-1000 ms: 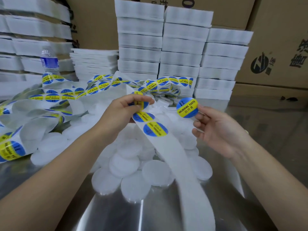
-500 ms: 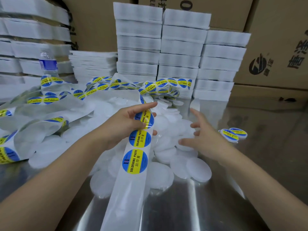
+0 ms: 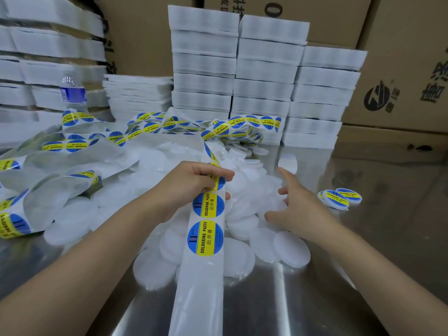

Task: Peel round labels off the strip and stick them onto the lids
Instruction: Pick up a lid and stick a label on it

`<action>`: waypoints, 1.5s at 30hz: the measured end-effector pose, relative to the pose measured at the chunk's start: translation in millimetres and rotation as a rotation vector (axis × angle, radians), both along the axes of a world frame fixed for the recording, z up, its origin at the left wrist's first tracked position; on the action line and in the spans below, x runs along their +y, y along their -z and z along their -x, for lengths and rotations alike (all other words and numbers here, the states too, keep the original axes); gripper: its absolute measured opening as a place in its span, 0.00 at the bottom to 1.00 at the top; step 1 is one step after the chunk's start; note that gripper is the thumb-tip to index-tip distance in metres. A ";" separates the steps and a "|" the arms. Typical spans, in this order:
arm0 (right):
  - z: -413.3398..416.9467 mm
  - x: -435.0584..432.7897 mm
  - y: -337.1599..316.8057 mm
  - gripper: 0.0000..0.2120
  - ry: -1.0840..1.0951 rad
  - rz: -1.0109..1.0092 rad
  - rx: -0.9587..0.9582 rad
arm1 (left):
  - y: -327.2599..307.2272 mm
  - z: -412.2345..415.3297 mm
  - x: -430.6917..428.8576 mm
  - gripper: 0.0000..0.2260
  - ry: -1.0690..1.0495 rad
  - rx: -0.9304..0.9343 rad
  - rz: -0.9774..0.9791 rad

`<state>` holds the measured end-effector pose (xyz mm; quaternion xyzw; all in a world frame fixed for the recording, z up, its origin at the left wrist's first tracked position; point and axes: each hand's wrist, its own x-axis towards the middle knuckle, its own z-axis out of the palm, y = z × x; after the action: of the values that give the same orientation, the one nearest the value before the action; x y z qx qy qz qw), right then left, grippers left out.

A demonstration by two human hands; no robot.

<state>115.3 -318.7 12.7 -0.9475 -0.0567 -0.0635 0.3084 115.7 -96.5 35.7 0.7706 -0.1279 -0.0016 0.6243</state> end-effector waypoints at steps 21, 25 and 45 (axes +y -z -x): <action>20.8 22.8 -20.0 0.42 -0.221 -0.717 -0.083 | 2.5 4.1 -5.1 0.05 0.062 -0.020 -0.096; 19.6 21.4 -21.0 0.26 -0.194 -0.741 -0.224 | 2.5 1.7 -4.9 0.05 0.013 0.007 -0.094; 24.1 20.5 -32.1 0.15 -0.283 -1.068 0.114 | -2.0 3.9 -3.2 0.07 0.055 0.073 -0.020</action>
<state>91.1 -298.2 44.9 -0.6446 -0.1266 0.0100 0.7539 111.7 -99.7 37.6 0.7724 -0.1261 -0.0478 0.6206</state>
